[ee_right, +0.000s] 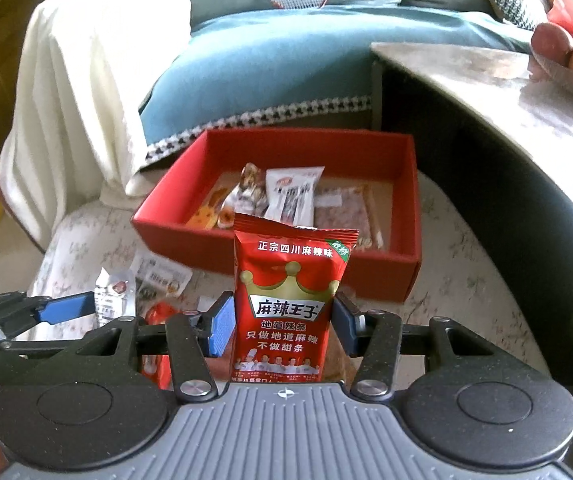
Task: Organize snacks
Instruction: 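Lift both held packets and carry them over the red box, then lower both packets into the red box and open both tools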
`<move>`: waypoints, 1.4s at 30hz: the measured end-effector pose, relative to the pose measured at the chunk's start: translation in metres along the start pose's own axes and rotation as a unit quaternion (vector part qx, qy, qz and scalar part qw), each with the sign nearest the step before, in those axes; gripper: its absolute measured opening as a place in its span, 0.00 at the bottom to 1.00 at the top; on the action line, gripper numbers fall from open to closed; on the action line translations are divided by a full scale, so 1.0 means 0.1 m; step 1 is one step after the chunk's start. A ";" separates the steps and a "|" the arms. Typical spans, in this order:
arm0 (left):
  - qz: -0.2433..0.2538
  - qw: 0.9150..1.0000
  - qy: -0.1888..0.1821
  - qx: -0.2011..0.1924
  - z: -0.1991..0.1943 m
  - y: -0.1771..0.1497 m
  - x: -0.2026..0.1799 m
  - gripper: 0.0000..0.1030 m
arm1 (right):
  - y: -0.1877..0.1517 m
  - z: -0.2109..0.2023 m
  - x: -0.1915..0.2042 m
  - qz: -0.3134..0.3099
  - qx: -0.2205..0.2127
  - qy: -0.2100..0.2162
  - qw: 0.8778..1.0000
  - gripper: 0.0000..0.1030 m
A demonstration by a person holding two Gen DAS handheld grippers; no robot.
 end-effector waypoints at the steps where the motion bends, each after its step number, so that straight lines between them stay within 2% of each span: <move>1: -0.003 1.000 0.002 -0.003 0.01 0.03 0.02 0.44 | 0.04 0.01 0.00 0.000 -0.002 0.001 1.000 0.58; 11: -0.022 0.999 0.018 -0.033 0.14 0.42 0.17 0.45 | 0.39 0.13 0.02 -0.004 -0.017 0.001 1.000 0.58; 19: -0.024 0.999 0.023 -0.042 0.30 0.69 0.19 0.45 | 0.62 0.21 0.06 -0.005 -0.030 0.007 1.000 0.58; 32: -0.028 0.998 0.030 -0.054 0.48 0.96 0.23 0.45 | 0.99 0.40 0.06 -0.001 -0.045 0.002 0.999 0.58; 42: -0.027 0.997 0.040 -0.053 0.69 1.14 0.26 0.45 | 1.20 0.69 0.01 -0.002 -0.038 -0.014 0.999 0.58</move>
Point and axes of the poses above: each gripper's, at about its wrist camera, not at the fingertips, and z roughly the way its jaws point, x to its left, y to its top, the point moved 3 cm from there along z, roughly the way its jaws point, and after that the axes turned 11 degrees about z, right-handed, at the moved point
